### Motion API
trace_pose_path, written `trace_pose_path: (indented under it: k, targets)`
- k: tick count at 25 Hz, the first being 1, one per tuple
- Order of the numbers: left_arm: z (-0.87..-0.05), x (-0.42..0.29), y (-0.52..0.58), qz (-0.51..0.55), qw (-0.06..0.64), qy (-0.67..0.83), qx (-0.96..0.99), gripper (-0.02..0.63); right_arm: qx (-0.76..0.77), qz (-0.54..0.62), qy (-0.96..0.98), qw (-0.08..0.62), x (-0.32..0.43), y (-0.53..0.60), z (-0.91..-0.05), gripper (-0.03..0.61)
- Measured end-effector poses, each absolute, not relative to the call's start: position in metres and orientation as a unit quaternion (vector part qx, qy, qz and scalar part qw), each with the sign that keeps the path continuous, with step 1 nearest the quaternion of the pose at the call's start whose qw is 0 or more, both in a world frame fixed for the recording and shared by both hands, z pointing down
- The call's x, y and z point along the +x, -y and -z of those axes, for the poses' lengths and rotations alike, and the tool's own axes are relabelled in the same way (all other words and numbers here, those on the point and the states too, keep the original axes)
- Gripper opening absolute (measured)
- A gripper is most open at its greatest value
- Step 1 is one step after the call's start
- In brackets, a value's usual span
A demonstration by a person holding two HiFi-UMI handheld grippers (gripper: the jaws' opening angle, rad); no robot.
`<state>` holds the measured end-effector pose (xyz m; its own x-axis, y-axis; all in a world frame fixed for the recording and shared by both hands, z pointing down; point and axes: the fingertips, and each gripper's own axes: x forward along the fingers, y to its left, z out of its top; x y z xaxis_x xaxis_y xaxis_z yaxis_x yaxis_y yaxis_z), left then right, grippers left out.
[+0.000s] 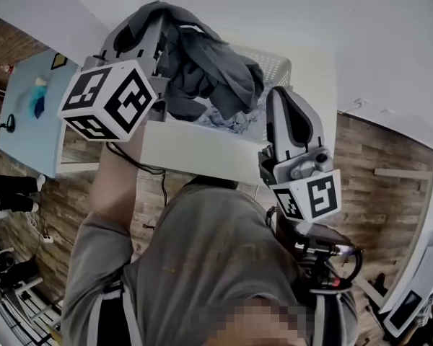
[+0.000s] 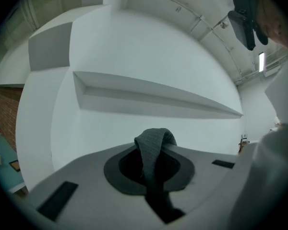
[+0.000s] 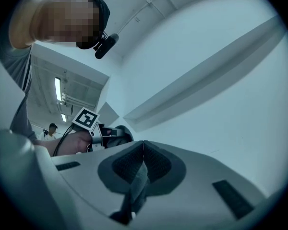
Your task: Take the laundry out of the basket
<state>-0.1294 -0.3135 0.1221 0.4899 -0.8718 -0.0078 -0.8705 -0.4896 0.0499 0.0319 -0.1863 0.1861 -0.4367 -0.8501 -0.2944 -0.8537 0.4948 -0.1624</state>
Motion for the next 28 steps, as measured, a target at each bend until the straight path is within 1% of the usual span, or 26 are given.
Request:
trace_pose_path:
  k: [4,15,22,28]
  targets:
    - [-0.094,-0.149,0.308,0.040,0.009,0.513,0.858,0.029,-0.493,-0.008,-0.854,0.167,0.023,0.182,-0.184,0.008]
    - [-0.006,-0.218,0.248,0.086,-0.072,0.539,0.835,0.028,-0.497,-0.022,-0.852,0.161,-0.001,0.157,-0.178,0.008]
    - [0.016,-0.255,0.193,0.091,-0.089,0.560,0.818,0.028,-0.491,-0.025,-0.857,0.158,-0.017,0.117,-0.172,0.008]
    - [0.010,-0.283,0.146,0.097,-0.092,0.574,0.808,0.026,-0.489,-0.020,-0.860,0.144,-0.031,0.085,-0.179,0.008]
